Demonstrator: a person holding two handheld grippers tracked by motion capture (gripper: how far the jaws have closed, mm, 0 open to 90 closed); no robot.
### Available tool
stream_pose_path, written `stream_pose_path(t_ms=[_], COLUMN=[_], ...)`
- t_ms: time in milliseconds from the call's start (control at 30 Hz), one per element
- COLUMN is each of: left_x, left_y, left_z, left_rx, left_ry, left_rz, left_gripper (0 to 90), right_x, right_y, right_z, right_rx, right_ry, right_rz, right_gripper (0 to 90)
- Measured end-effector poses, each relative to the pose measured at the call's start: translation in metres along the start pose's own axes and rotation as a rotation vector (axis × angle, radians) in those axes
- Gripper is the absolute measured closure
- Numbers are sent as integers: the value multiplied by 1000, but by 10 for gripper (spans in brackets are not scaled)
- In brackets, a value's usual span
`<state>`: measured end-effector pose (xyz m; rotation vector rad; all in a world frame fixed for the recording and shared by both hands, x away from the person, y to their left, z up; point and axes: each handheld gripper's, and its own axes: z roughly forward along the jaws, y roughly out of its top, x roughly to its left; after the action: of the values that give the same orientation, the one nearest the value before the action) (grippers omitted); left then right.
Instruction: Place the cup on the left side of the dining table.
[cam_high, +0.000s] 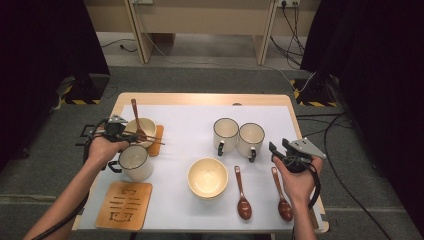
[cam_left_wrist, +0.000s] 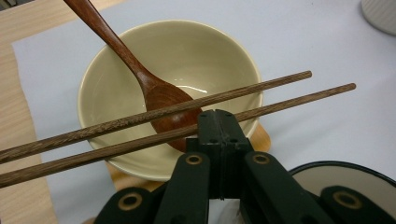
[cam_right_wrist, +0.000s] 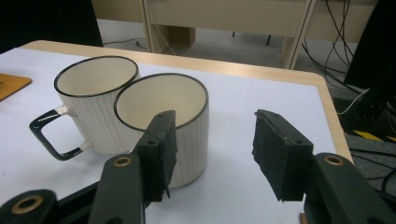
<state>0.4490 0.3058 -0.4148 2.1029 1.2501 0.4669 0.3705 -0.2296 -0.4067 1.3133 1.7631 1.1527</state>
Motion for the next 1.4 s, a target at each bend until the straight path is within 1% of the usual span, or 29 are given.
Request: stream_pose_path(t_ms=[267, 467, 600, 633, 733, 1000, 1033, 1100, 1133, 1167, 1200, 1233, 1267, 1400], left_x=[-1, -2, 0, 0, -1, 0, 3, 6, 8, 11, 11, 15, 16, 19], left_y=[2, 8, 12, 12, 13, 17, 20, 23, 26, 29, 29, 33, 35, 44], left_z=[8, 15, 21, 22, 23, 13, 9, 5, 4, 3, 3, 4, 6, 18], left_rx=[15, 32, 48, 50, 51, 19, -11, -38, -47, -64, -64, -78, -78, -53], left_ry=[-1, 8, 15, 8, 9, 9, 14, 23, 33, 46, 46, 71, 79, 103], left_rz=[0, 11, 10, 1, 6, 4, -1, -20, -26, -42, -42, -59, -69, -76], left_gripper=[891, 891, 891, 891, 890, 890, 889, 889, 888, 887, 878, 865, 862, 857], right_x=[0, -1, -1, -2, -2, -2, -1, 0, 0, 0, 0, 0, 0, 1], right_y=[0, 0, 0, 0, 0, 0, 0, 0, 0, 0, 0, 0, 0, -1], right_z=[-1, 0, -1, -1, -1, -1, 0, 0, 0, 0, 0, 0, 1, 2], right_rx=[2, 2, 4, 6, 2, 7, 3, 3, 3, 2, 2, 6, 5, 4], right_ry=[-2, -1, -4, -5, -5, -5, -4, -2, -1, 0, 0, 1, 1, 3], right_rz=[7, 3, 4, 5, 6, 6, 5, 5, 4, 4, 4, 5, 1, 0], right_gripper=[496, 496, 496, 496, 495, 495, 496, 495, 495, 495, 495, 495, 495, 495])
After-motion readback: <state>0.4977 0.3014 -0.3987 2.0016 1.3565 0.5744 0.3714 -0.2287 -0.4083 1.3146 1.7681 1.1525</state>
